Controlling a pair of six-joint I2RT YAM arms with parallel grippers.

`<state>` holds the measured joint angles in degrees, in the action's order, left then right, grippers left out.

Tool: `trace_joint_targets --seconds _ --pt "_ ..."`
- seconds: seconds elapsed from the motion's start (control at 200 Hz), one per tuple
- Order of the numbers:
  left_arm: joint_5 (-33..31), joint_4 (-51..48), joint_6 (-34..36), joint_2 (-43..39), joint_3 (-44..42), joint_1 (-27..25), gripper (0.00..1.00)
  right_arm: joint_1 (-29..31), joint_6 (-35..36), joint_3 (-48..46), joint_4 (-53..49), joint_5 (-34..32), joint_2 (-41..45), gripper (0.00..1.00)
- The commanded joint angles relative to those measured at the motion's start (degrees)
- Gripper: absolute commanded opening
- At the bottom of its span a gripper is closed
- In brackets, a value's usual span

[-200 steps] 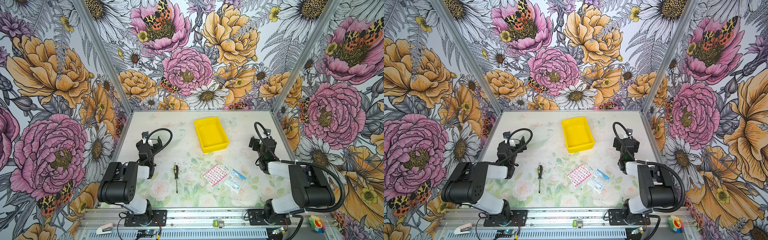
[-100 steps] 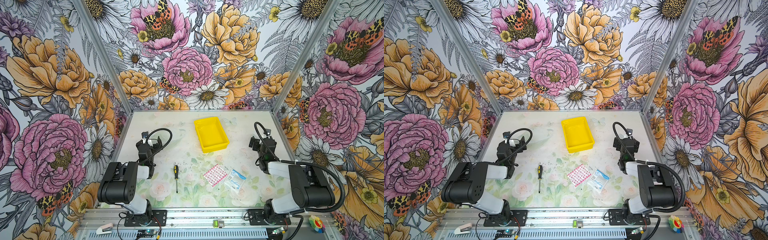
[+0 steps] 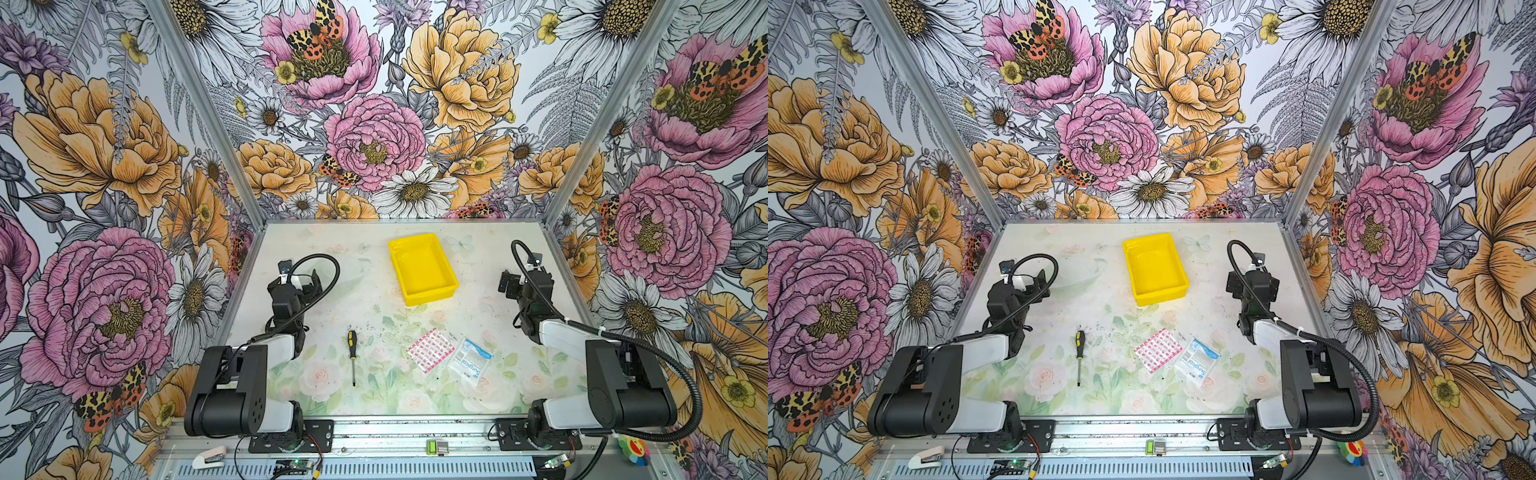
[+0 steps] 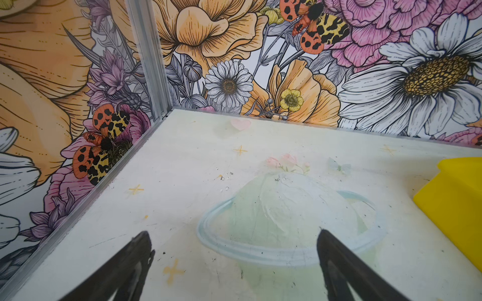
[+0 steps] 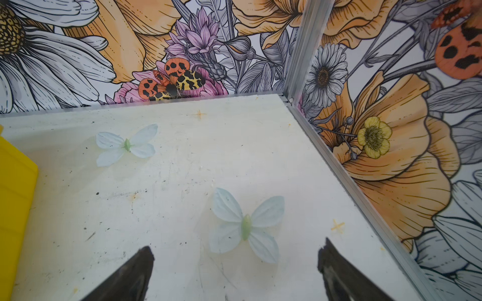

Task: Put the screwdriver in the bin
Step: 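Move the left gripper over the screwdriver while the right arm reaches toward the bin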

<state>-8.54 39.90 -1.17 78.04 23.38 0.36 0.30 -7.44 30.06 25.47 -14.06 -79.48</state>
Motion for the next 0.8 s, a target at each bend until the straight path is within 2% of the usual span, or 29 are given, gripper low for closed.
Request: trace_joint_targets --seconds 0.0,0.105,0.24,0.375,0.49,0.58,0.651,0.796 --pt "-2.9 -13.1 -2.0 -4.5 4.2 0.5 0.99 0.4 -0.1 -0.8 -3.0 -0.9 5.3 0.99" --pt "-8.9 -26.1 -5.0 -7.5 9.0 0.3 0.99 1.3 -0.4 0.3 -9.5 -1.9 9.7 0.99" --pt "-8.0 -33.7 -6.2 -11.8 11.2 0.2 0.99 3.4 -2.6 2.5 -19.6 -3.5 15.5 0.99" --pt "-9.7 -43.6 -10.4 -16.0 14.4 0.2 0.99 5.9 -4.3 5.4 -29.4 -6.1 20.2 1.0" --pt "-6.9 -50.3 -14.1 -18.9 16.3 -0.2 0.99 7.8 -5.4 9.0 -37.3 -6.1 22.5 1.0" --pt "-4.0 -56.4 -16.7 -20.1 18.6 -0.4 0.99 8.9 -9.6 14.2 -45.4 -5.9 22.9 0.99" --pt "-1.4 -61.3 -18.1 -20.2 20.7 -0.8 0.98 9.5 -12.7 17.0 -49.4 -3.5 22.3 1.0" --pt "-0.7 -67.0 -19.5 -21.3 22.5 -3.0 0.99 10.7 -17.8 19.8 -52.2 2.3 19.0 1.0"
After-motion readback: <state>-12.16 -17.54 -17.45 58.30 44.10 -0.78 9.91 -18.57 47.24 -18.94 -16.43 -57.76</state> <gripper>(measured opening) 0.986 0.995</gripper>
